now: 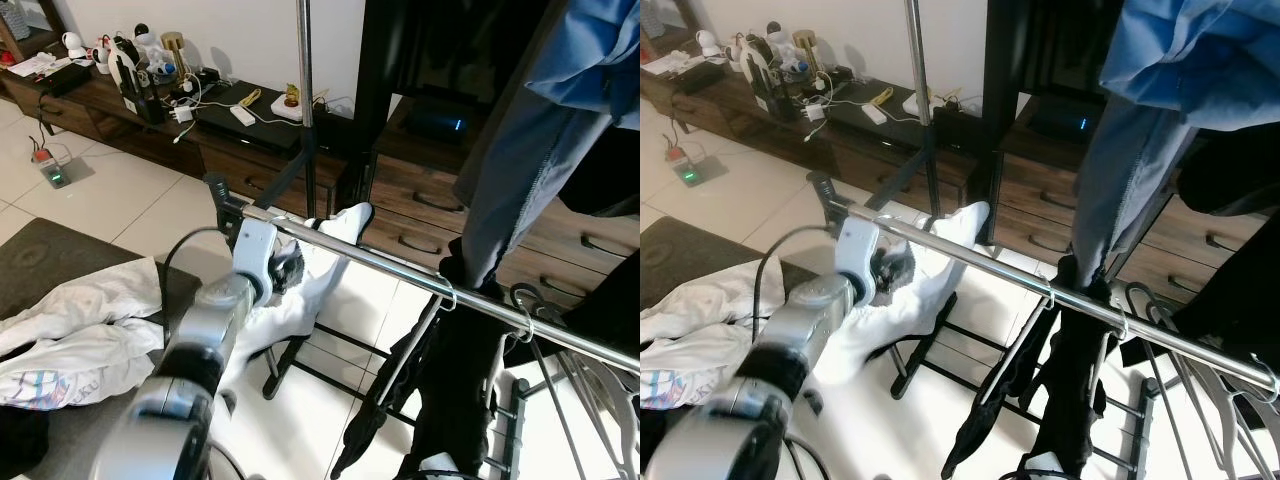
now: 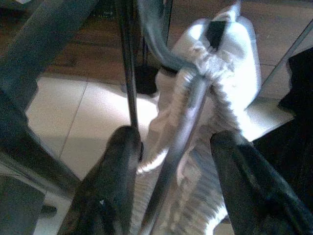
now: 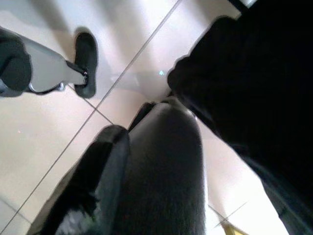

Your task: Hang hanger

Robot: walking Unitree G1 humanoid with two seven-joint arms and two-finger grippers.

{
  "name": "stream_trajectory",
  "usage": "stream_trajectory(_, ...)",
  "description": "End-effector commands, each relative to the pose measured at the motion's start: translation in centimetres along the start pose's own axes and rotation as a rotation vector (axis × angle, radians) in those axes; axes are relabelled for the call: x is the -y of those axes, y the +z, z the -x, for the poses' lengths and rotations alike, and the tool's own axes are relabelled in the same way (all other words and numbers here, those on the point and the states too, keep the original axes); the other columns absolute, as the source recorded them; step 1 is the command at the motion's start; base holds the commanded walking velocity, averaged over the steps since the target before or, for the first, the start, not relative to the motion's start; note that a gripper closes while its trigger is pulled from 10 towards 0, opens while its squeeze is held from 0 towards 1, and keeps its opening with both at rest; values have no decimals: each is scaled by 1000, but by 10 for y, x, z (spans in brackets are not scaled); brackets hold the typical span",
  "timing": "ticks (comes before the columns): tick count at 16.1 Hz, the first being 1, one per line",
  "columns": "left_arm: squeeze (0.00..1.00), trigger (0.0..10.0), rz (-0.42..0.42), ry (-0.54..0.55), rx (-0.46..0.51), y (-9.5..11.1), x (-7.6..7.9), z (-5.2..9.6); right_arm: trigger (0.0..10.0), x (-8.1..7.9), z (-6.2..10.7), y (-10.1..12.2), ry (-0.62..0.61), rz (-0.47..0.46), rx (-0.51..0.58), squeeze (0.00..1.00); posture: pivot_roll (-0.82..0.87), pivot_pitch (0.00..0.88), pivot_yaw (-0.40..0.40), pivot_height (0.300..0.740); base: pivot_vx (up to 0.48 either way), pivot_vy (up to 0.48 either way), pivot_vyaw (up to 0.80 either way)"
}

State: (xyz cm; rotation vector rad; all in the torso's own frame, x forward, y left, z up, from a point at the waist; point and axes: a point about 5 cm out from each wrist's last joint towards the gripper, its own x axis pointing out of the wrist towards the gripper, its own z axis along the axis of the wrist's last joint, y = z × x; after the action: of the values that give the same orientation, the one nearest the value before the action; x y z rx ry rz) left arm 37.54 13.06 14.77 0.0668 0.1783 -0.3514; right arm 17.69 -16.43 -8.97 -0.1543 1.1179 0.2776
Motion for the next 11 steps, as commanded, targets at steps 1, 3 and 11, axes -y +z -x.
stream_trajectory(1, 0, 10000, 17, -13, 31, -1, 6, 13, 10000, -1, 0, -10, 2, -9, -37, 0, -11, 168, -35, 740, 0, 0, 0)
stream_trajectory(3, 0, 10000, 17, -6, 79, -3, 10, 32, 10000, -1, 0, -10, 1, -10, -36, 0, -4, 163, -30, 740, 0, 0, 0)
stream_trajectory(11, 0, 10000, -115, 103, 196, -24, 24, 130, 10000, -2, 0, -8, -5, -23, -28, 0, 2, 129, -16, 740, 0, 0, 0)
